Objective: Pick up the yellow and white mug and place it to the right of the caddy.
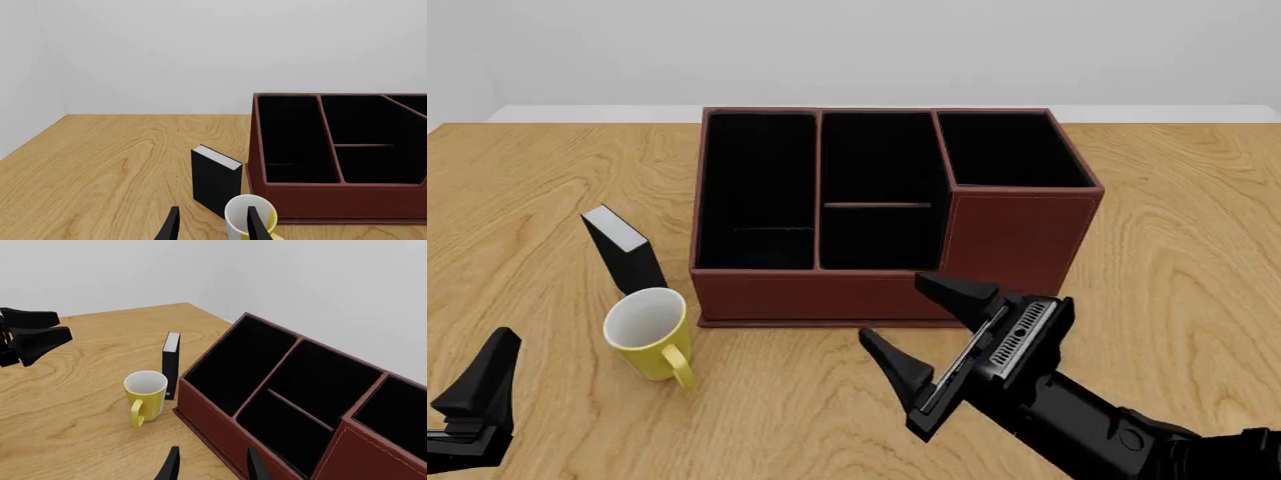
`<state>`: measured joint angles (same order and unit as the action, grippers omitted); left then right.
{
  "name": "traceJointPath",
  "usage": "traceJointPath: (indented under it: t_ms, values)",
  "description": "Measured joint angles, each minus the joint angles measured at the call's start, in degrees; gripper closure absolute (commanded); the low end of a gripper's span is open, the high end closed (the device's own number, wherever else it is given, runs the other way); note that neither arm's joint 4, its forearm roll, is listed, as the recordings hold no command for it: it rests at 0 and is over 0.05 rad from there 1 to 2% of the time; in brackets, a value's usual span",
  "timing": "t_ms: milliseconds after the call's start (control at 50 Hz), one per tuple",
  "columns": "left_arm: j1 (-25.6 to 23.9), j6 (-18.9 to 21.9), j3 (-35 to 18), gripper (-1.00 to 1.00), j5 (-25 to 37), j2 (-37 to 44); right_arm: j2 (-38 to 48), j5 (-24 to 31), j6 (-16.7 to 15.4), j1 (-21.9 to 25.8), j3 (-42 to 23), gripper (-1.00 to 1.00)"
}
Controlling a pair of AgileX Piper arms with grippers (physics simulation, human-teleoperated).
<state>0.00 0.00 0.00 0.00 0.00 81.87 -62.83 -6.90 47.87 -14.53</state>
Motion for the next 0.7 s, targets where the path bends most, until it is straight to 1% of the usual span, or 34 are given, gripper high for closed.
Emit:
traceJointPath:
  t_ms: [460,700]
  values:
    - [0.0,0.0,0.0,-1.00,0.0,0.0,6.1,-0.5,-0.3,1.0,-4.8,-1.00]
    - [0.0,0.0,0.0,-1.00,0.0,0.0,10.9,-1.2,0.4,3.4,-8.3,-1.00]
